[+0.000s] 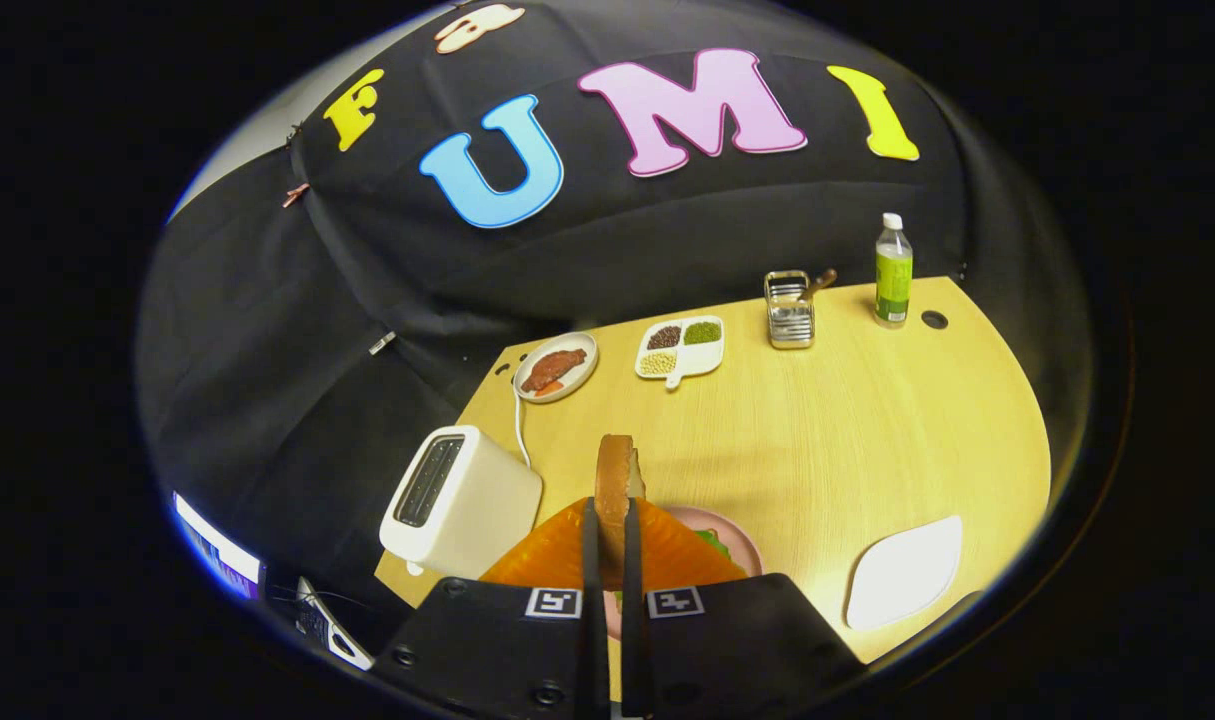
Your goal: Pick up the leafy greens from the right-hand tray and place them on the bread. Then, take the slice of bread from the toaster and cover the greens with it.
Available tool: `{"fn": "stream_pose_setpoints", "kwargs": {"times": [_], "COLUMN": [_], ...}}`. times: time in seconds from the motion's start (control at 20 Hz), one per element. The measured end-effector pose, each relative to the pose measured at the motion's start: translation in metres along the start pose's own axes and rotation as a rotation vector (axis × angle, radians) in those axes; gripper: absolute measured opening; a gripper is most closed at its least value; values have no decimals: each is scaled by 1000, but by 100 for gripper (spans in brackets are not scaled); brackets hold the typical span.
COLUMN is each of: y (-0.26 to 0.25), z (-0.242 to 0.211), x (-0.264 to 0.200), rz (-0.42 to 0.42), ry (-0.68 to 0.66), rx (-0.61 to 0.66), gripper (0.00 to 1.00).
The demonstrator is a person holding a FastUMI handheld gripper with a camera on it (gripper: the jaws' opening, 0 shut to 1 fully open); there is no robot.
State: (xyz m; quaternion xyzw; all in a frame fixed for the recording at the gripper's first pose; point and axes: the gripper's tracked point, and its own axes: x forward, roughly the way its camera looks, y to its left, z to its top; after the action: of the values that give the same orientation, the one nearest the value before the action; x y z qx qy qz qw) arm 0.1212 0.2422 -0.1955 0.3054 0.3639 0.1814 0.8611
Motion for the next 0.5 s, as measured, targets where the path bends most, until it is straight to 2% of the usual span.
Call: {"fn": "stream_pose_setpoints", "kwargs": {"times": [0.25, 0.4, 0.5], "y": [16, 5, -30], "z": [-47, -78, -99], "x": [21, 41, 52], "rz": [68, 84, 15], "ry": [68, 107, 142], "rx": [71, 74, 15], "gripper": [9, 9, 9]}}
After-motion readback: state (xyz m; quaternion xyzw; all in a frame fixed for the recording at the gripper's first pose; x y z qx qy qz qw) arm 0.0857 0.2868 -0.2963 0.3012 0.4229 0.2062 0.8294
